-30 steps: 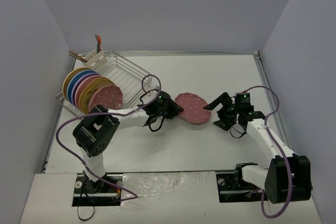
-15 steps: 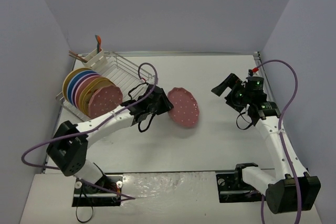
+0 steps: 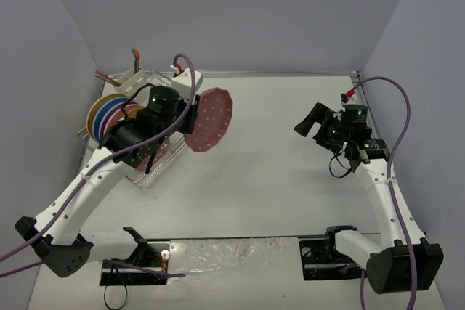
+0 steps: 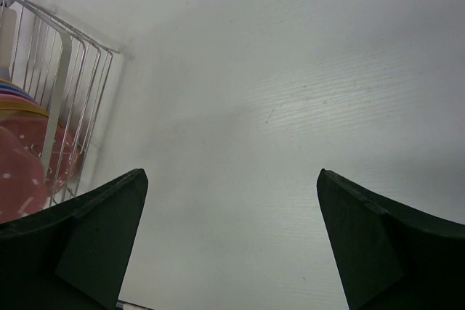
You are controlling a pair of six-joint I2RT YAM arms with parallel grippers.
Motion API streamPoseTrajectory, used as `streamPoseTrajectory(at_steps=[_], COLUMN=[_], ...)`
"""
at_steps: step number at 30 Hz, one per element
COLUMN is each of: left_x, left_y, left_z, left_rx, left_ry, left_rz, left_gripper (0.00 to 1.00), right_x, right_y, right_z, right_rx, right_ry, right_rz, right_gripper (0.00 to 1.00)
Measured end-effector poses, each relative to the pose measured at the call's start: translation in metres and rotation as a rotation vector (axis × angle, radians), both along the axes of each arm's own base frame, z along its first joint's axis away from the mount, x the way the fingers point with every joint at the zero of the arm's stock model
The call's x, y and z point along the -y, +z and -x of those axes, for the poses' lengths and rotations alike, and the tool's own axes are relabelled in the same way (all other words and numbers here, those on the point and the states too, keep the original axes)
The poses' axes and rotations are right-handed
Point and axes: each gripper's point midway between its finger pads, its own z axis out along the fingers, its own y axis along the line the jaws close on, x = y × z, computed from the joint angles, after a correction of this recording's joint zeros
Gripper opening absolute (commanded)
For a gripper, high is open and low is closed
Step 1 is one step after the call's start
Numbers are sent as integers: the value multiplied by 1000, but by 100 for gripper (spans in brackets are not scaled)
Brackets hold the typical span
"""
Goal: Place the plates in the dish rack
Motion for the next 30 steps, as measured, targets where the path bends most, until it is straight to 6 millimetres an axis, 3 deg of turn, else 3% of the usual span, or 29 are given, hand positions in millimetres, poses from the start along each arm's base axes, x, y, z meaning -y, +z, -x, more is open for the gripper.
streamPoseTrajectory(at_steps=[6,10,21,25,30], left_x=[-79,-106,-145,-145,-140], left_y=[12,1,-56,-79,-86], left_z=[-6,-6,-22,-25,-31], left_rx=[37,-3,-162,-218,-209], left_ry=[32,-10,-95,-124,-143], left_rz=[-310,-461,-574,-578,-554], left_gripper=[0,0,0,0,0], right_x=[-1,-2,-3,-4,-4], right_y=[3,-2,-7,-10,-14], right_z=[-4,-5,-5,-6,-7], right_rx=[16,5,0,-9,-21], right_ry=[44,65,99,107,110], right_rz=[32,38,57,59,61], right_gripper=[100,100,100,100,100])
